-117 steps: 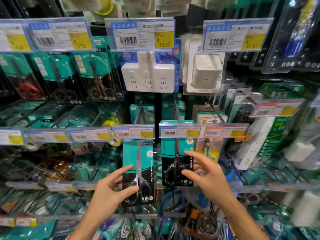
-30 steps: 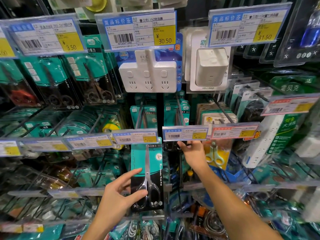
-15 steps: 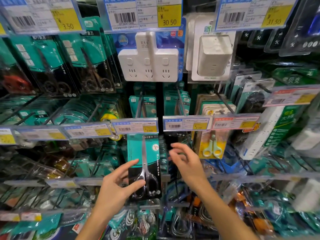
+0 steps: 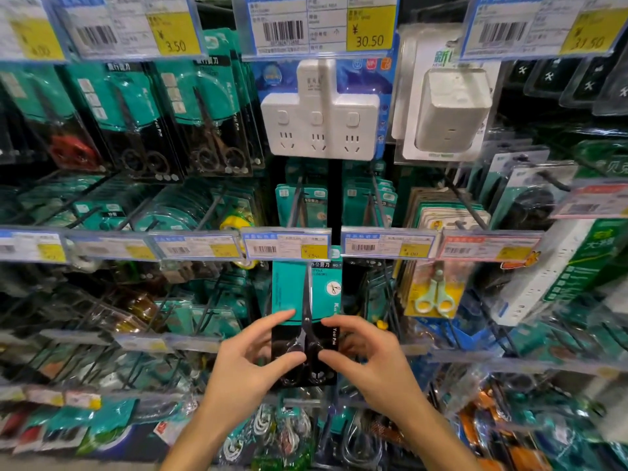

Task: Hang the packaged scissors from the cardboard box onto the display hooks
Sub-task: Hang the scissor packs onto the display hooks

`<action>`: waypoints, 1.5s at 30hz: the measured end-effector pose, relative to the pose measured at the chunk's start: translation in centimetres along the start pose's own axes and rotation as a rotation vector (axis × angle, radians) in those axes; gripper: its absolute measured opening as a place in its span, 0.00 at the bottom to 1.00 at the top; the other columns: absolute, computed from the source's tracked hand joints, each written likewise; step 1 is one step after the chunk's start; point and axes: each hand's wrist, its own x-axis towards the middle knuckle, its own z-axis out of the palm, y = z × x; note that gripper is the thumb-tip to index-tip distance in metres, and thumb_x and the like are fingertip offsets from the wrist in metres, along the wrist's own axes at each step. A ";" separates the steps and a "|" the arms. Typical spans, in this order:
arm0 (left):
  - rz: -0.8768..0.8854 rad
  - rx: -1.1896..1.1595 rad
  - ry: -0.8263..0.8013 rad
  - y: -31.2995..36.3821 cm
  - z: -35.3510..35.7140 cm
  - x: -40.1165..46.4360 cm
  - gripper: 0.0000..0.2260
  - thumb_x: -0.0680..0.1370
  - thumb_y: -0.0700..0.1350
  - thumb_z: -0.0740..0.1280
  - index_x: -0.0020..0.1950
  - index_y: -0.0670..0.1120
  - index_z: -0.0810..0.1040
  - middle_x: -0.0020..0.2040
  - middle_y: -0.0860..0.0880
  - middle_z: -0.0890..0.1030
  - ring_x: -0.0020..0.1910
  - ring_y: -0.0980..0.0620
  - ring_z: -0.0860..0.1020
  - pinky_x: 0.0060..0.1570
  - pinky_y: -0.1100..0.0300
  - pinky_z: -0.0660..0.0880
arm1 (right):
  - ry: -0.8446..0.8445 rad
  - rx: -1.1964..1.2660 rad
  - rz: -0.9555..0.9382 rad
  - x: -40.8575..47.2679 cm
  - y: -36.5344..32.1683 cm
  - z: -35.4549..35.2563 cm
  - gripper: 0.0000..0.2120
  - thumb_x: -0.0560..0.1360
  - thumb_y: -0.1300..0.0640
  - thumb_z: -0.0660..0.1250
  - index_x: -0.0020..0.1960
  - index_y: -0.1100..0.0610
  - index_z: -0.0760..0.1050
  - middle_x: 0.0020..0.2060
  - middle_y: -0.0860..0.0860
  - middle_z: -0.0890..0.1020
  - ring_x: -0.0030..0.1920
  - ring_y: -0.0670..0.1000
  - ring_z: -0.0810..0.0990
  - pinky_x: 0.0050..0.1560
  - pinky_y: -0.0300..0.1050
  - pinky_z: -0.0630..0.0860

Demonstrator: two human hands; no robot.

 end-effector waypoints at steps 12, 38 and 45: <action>0.002 -0.085 0.030 0.3 -0.4 2.4 0.23 0.68 0.39 0.77 0.59 0.59 0.81 0.58 0.52 0.83 0.58 0.51 0.81 0.56 0.49 0.79 | 0.031 0.047 -0.050 2.3 -0.2 0.4 0.23 0.73 0.61 0.73 0.64 0.44 0.74 0.52 0.34 0.81 0.46 0.40 0.81 0.50 0.34 0.76; 0.014 -0.072 0.045 0.1 -1.4 1.8 0.24 0.64 0.39 0.78 0.55 0.62 0.82 0.55 0.57 0.84 0.51 0.56 0.83 0.46 0.68 0.77 | 0.022 0.058 -0.047 2.4 0.7 1.4 0.25 0.73 0.56 0.74 0.63 0.35 0.74 0.58 0.38 0.80 0.50 0.49 0.82 0.55 0.43 0.78; 0.029 -0.033 0.057 0.8 -2.2 2.2 0.24 0.65 0.37 0.78 0.57 0.56 0.83 0.52 0.58 0.85 0.47 0.60 0.82 0.44 0.70 0.75 | 0.021 0.082 -0.057 3.0 0.0 1.7 0.23 0.73 0.56 0.74 0.65 0.41 0.75 0.56 0.41 0.81 0.52 0.51 0.82 0.56 0.46 0.79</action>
